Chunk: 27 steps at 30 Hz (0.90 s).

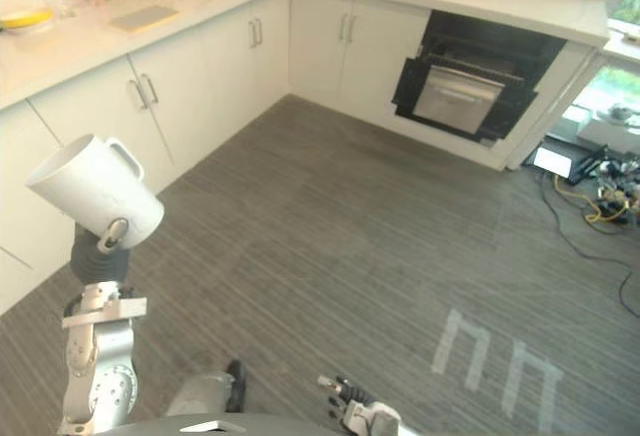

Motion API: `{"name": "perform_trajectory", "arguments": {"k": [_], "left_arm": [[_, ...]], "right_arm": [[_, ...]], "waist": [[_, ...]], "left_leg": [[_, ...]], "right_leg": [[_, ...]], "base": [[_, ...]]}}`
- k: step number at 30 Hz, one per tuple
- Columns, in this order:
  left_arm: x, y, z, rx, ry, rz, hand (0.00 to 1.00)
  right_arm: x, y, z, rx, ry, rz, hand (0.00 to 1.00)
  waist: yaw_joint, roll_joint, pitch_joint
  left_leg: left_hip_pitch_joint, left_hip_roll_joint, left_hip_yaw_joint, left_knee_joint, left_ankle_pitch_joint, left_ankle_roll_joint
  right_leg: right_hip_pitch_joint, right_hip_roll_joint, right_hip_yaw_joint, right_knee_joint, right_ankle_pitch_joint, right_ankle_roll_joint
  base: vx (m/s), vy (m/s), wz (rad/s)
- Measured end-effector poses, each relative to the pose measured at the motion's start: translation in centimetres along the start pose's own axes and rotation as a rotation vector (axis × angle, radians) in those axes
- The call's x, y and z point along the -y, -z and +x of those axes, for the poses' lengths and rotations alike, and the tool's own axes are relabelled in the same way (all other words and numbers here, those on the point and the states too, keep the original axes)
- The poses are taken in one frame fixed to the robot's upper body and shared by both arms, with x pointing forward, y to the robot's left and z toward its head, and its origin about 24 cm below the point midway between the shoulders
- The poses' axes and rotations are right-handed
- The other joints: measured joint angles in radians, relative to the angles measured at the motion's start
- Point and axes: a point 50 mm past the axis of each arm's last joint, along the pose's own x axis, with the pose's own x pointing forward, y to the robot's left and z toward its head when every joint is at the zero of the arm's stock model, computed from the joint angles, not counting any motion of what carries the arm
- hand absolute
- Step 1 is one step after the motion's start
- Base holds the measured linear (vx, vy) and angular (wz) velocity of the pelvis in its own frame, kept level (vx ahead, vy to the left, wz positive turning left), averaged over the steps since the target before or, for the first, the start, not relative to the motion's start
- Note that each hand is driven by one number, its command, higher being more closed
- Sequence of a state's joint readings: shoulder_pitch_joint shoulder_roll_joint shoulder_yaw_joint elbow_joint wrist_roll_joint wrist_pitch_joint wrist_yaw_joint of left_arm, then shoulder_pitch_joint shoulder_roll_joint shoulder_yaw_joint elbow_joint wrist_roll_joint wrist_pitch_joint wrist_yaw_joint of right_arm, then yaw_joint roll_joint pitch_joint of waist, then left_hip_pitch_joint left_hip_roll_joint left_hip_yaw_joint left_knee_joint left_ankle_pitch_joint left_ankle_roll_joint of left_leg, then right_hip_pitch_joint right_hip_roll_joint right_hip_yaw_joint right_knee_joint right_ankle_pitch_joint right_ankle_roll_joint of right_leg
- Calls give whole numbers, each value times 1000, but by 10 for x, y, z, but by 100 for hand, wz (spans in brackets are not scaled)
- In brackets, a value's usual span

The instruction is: Walk over to the sink, pick up the cup, carry it to the dishwasher, place the cup inside the dishwasher, then close the dishwasher door

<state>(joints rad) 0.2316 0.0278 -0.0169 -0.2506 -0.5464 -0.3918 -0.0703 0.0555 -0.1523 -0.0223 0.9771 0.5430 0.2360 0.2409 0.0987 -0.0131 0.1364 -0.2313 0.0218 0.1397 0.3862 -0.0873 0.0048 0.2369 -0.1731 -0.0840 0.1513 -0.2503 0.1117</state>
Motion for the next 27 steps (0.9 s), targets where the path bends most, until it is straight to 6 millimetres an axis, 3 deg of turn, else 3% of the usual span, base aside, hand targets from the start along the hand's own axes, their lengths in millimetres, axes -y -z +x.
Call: {"name": "perform_trajectory", "arguments": {"k": [2, 4, 5, 6, 7, 8, 9, 10, 12, 14, 15, 16, 17, 18, 20, 21, 22, 23, 25, 26, 27], "left_arm": [[2, 2, 0, -15, 30, -3, 100], [5, 4, 0, -34, 70, -16, 100], [8, 5, 0, -39, 90, -20, 100], [10, 4, 0, -43, 103, -19, 100], [11, 4, 0, -50, 115, -16, 100], [16, 6, 0, -68, 145, -16, 100], [20, 8, 0, -79, 164, -1, 100], [22, 9, 1, -81, 164, 1, 100], [31, 13, 7, -81, 173, -2, 100], [38, 14, 12, -83, 200, -7, 100], [44, 16, 15, -86, 223, -14, 100], [52, 18, 15, -88, 246, -34, 100], [54, 19, 15, -90, 255, -42, 100], [59, 21, 14, -98, 272, -54, 100], [63, 25, 8, -122, 284, -65, 100], [63, 28, 3, -138, 269, -70, 100], [65, 31, 0, -147, 276, -73, 100], [65, 32, 0, -148, 280, -76, 100], [66, 31, 2, -128, 273, -84, 100], [65, 31, 2, -120, 262, -88, 100], [67, 30, 3, -108, 254, -101, 100]], "right_arm": [[1, 2, 0, 6, 5, 23, 0], [2, 6, 0, 12, 11, 59, 0], [1, 5, 0, 19, 12, 73, 0], [-2, 1, 1, 40, 2, 85, 0], [-3, -1, 1, 52, -3, 91, 0], [-6, -4, 1, 73, -13, 93, 0], [-9, -9, 1, 93, -29, 85, 0], [-12, -12, 1, 104, -39, 82, 0], [-21, -23, 1, 174, -81, 75, 0], [-25, -32, 0, 219, -95, 69, 0], [-24, -37, -2, 245, -93, 80, 0], [-19, -39, -4, 262, -73, 97, 0], [-18, -39, -5, 269, -70, 104, 0], [-17, -38, -7, 272, -66, 97, 0], [-9, -30, -10, 248, -31, 88, 0], [-3, -32, -12, 255, -8, 83, 0], [0, -36, -15, 264, 7, 74, 0], [2, -38, -16, 262, 12, 70, 0], [1, -35, -16, 230, 11, 78, 0], [0, -35, -16, 224, 5, 75, 0], [0, -31, -18, 202, 6, 60, 0]], "waist": [[-6, -3, -2], [-3, -19, -30], [0, -26, -38], [1, -36, -37], [-2, -41, -38], [-20, -29, -33], [-35, -27, -34], [-45, -23, -34], [-79, -21, -35], [-107, -13, -34], [-122, 5, -24], [-134, 29, -12], [-138, 34, -10], [-142, 32, -9], [-139, 17, -11], [-140, 38, -15], [-142, 69, -19], [-141, 83, -22], [-143, 99, -20], [-141, 102, -18], [-138, 102, -11]], "left_leg": [[5, -13, 2, 72, -71, 20], [30, -36, 21, 81, -115, 50], [67, -50, 40, 64, -133, 63], [123, -70, 59, 30, -146, 71], [159, -84, 63, 4, -148, 74], [236, -99, 60, -61, -148, 78], [312, -101, 55, -131, -141, 83], [344, -101, 48, -167, -132, 83], [409, -100, 40, -270, -115, 68], [426, -98, 14, -292, -118, 62], [448, -83, -6, -300, -124, 60], [471, -59, -34, -297, -147, 60], [483, -52, -44, -296, -155, 59], [506, -48, -70, -297, -184, 46], [587, -45, -103, -295, -253, 18], [623, -8, -112, -265, -287, -14], [621, 25, -114, -198, -290, -28], [610, 42, -113, -156, -279, -45], [537, 86, -114, 101, -158, -119], [501, 101, -117, 204, -97, -162], [403, 130, -138, 429, 75, -254]], "right_leg": [[-15, -18, 23, 91, -3, 6], [-50, -51, 20, 210, -1, 37], [-103, -82, 19, 341, 18, 74], [-171, -123, 13, 506, 76, 79], [-199, -145, 9, 580, 126, 68], [-251, -158, 17, 720, 203, 28], [-312, -139, 0, 846, 147, -15], [-342, -123, -22, 878, 107, -33], [-490, -58, -123, 798, 1, -55], [-561, -19, -175, 620, -7, -59], [-587, 28, -178, 439, 27, -72], [-586, 78, -153, 220, 123, -72], [-583, 92, -127, 116, 174, -63], [-583, 97, -72, -13, 245, -37], [-584, 85, -21, 20, 277, -66], [-592, 102, -17, 124, 358, -83], [-597, 118, -44, 204, 343, -91], [-594, 129, -54, 226, 311, -103], [-540, 170, -62, 275, 204, -122], [-511, 183, -60, 272, 184, -130], [-450, 198, -57, 257, 146, -139]], "base": [[306, 275, 6], [297, 227, -11], [331, 228, -37], [324, 228, -40], [332, 196, -28], [364, 162, -12], [349, 148, -8], [313, 120, -9], [258, 62, 6], [0, -51, 41], [-25, -62, 70], [114, -40, 75], [360, -44, 86], [413, -98, 89], [421, -183, 72], [537, -248, 41], [538, -236, 29], [504, -242, 18], [445, -264, -12], [379, -252, -18], [438, -193, -1]]}}
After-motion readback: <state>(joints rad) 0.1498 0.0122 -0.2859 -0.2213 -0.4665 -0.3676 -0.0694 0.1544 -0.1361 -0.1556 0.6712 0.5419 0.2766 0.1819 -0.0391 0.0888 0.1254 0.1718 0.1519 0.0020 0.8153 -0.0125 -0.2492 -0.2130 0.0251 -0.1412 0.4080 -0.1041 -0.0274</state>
